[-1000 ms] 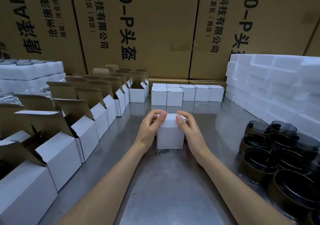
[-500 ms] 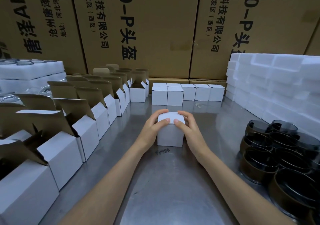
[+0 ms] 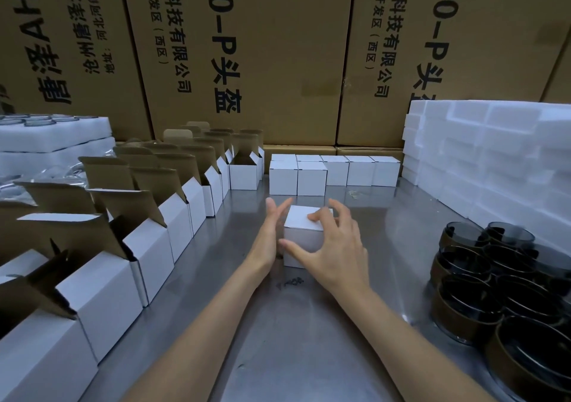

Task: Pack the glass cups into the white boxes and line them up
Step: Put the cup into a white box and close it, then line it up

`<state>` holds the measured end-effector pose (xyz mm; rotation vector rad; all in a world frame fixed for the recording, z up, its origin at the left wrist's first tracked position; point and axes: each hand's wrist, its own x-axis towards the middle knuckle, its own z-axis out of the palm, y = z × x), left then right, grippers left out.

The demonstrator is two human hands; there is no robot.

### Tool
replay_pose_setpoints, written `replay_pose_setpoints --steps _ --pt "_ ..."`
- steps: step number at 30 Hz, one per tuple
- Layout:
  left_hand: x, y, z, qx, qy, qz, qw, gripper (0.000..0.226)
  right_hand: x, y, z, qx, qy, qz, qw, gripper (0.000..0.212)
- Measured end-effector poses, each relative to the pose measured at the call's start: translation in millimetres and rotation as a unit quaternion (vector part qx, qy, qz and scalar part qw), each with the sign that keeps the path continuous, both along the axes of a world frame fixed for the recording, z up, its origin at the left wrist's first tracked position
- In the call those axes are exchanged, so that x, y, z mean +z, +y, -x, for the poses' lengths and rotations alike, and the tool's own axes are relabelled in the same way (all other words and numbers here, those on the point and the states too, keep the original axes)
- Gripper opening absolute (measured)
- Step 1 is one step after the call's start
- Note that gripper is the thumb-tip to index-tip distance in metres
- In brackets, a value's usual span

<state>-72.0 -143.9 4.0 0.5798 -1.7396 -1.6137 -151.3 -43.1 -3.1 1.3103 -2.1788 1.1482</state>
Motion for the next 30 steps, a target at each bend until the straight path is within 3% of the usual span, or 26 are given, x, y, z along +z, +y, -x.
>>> replay_pose_setpoints --steps 5,12,20,30 --pt "3 -29 17 0.056 -0.024 -0.006 0.998 0.066 3 -19 24 -0.055 -0.02 0.008 0.998 0.051" --pt "1 -85 51 0.115 -0.042 -0.038 0.992 0.066 -7 -49 107 -0.191 -0.149 0.035 0.969 0.046" --pt "5 -136 95 0.214 -0.058 -0.005 0.975 0.063 -3 -107 162 -0.22 -0.115 -0.034 0.968 0.051" --pt "-9 -156 119 0.159 -0.076 0.071 0.982 0.069 -3 -141 187 -0.183 -0.049 -0.078 0.979 0.054"
